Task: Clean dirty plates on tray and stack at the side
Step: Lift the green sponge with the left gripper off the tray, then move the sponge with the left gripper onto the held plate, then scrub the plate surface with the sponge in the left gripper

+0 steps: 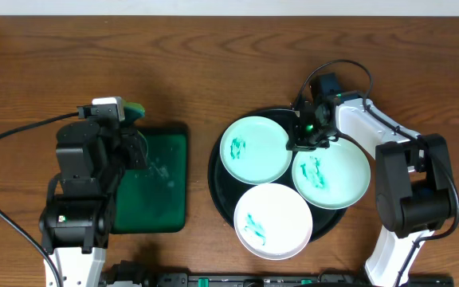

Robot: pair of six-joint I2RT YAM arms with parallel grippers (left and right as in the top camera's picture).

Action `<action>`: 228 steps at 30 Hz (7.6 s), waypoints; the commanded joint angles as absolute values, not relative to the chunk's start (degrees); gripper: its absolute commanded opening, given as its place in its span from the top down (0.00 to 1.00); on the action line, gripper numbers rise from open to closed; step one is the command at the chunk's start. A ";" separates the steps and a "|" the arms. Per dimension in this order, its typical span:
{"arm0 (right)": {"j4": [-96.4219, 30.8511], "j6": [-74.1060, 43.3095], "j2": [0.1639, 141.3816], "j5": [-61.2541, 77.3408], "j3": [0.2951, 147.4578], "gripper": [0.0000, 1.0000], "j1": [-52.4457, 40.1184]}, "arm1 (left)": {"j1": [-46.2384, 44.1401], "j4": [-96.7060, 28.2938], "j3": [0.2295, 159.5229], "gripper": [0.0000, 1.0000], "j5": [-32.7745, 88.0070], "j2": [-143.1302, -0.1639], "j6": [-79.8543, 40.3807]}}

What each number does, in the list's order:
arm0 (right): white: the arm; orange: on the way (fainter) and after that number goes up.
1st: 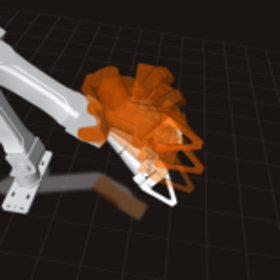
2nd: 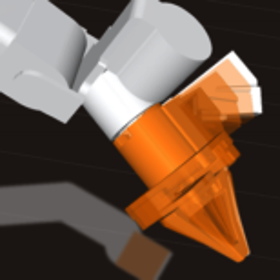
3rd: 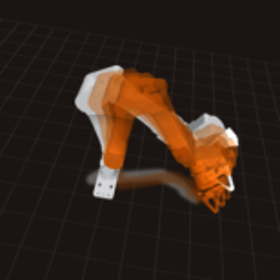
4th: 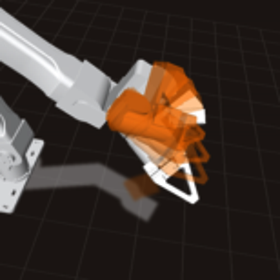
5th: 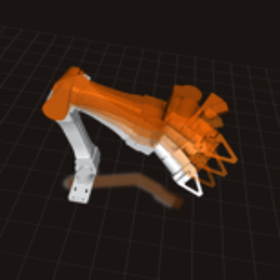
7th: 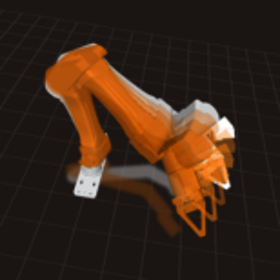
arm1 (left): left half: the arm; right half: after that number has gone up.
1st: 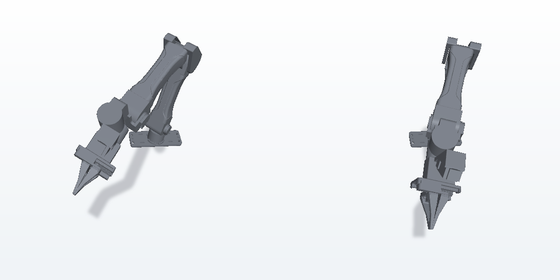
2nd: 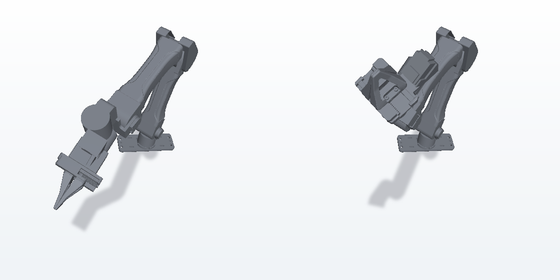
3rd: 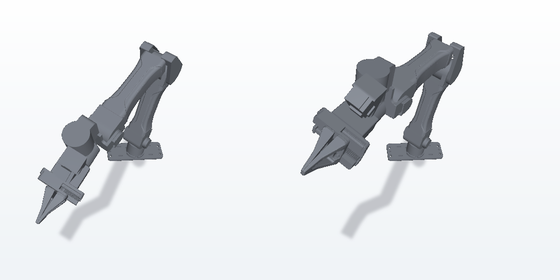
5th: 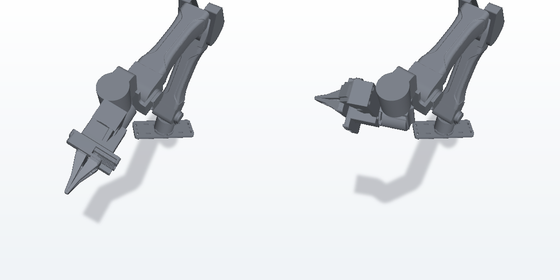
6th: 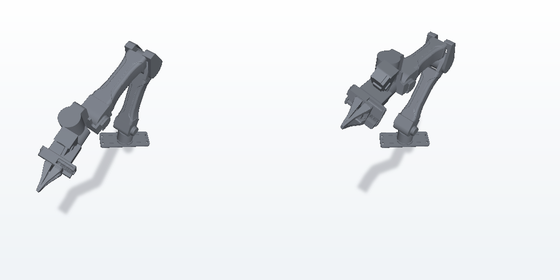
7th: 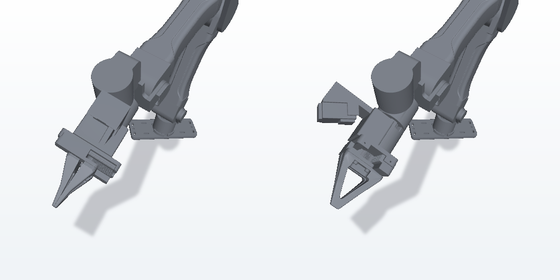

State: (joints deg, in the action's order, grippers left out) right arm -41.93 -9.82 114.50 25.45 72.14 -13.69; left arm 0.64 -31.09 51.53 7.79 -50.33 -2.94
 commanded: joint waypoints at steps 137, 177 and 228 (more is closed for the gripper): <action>-40.27 -8.95 115.31 25.12 71.90 0.99 -14.31 | -11.20 -45.76 64.62 0.93 27.59 -82.63 -17.72; -42.44 -8.95 115.31 25.98 71.90 0.99 -14.28 | -27.49 -29.63 68.82 0.93 7.14 -118.83 -27.59; -44.45 -8.95 115.31 25.96 71.90 0.99 -14.28 | -28.05 -22.17 78.67 0.93 15.57 -124.66 -33.08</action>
